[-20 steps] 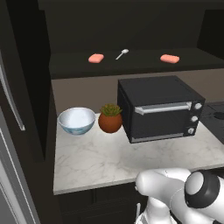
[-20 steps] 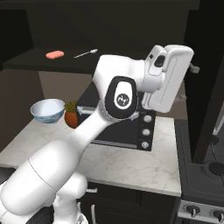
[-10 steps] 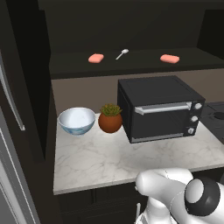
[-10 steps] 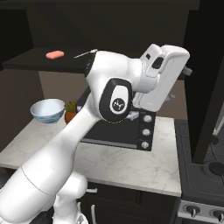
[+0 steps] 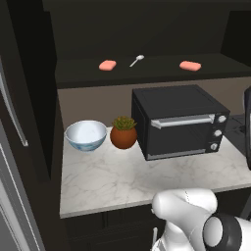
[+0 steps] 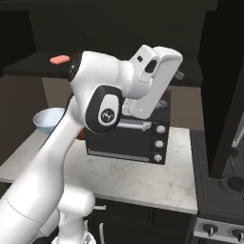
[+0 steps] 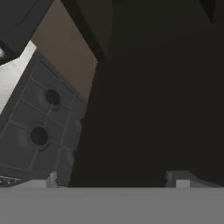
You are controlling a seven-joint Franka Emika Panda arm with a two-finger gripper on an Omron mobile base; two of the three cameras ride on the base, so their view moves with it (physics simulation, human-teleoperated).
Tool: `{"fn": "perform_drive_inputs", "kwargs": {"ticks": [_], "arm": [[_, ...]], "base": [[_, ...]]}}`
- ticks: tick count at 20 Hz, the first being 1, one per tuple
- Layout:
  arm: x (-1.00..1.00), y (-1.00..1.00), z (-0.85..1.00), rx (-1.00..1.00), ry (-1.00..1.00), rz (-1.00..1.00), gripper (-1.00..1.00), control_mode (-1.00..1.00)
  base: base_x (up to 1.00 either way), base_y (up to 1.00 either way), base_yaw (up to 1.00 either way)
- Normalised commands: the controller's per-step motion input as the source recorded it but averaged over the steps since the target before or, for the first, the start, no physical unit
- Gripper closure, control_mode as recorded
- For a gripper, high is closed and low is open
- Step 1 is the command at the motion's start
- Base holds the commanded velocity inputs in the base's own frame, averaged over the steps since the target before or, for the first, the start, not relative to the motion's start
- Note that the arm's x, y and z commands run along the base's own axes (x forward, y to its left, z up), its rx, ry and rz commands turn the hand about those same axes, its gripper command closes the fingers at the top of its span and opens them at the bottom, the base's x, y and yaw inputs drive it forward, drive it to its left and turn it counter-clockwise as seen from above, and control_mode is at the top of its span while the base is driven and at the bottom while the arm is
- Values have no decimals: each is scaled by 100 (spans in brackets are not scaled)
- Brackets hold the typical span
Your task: Pick the bar soap and bar soap from the cabinet and place them on the counter.
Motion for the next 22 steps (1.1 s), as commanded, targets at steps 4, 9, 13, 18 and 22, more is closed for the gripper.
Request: {"fn": "perform_drive_inputs", "kwargs": {"ticks": [4, 9, 13, 18, 22], "arm": [[0, 59, 0, 3, -5, 17, -100, -100], [0, 48, 0, 8, -7, 15, -100, -100], [0, 39, -5, 6, -5, 12, -100, -100], [-1, 29, -2, 1, -4, 11, -100, -100], [-8, 1, 0, 18, -20, 3, -100, -100]], "base": [[0, 0, 0], [0, 0, 0], [0, 0, 0], [0, 0, 0], [0, 0, 0]]}}
